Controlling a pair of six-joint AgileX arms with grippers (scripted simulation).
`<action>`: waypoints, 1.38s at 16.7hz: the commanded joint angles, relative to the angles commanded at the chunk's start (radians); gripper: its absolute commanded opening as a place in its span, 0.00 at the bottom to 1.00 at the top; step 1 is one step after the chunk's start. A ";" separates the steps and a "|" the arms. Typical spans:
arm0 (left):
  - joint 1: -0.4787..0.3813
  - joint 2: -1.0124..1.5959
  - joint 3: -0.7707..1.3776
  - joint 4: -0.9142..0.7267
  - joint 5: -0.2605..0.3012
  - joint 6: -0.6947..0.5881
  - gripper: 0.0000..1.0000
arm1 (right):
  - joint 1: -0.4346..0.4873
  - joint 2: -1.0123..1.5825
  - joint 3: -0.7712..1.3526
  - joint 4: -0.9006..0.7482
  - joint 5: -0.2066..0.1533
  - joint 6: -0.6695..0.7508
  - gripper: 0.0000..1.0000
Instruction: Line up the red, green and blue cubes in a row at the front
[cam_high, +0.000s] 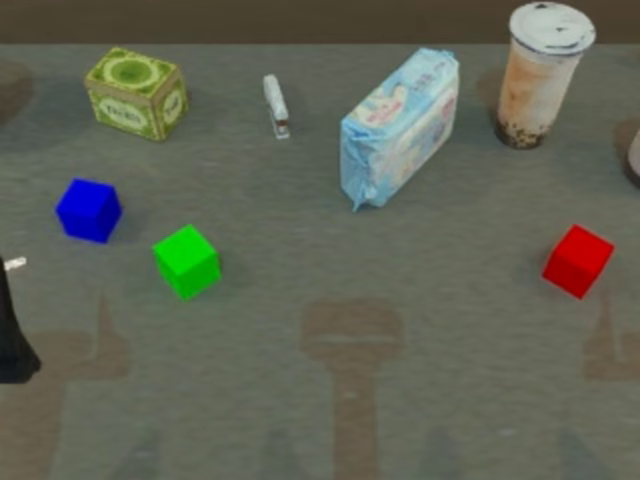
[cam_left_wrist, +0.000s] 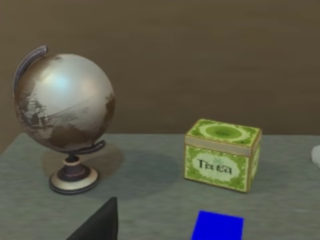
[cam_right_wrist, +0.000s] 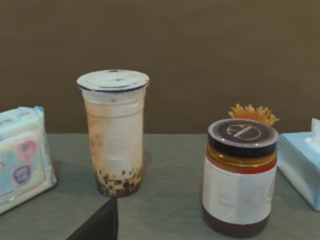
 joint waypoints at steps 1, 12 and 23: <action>0.000 0.000 0.000 0.000 0.000 0.000 1.00 | 0.000 0.000 0.000 0.000 0.000 0.000 1.00; 0.000 0.000 0.000 0.000 0.000 0.000 1.00 | 0.048 0.554 0.466 -0.322 0.003 -0.195 1.00; 0.000 0.000 0.000 0.000 0.000 0.000 1.00 | 0.149 1.680 1.313 -0.917 -0.001 -0.562 1.00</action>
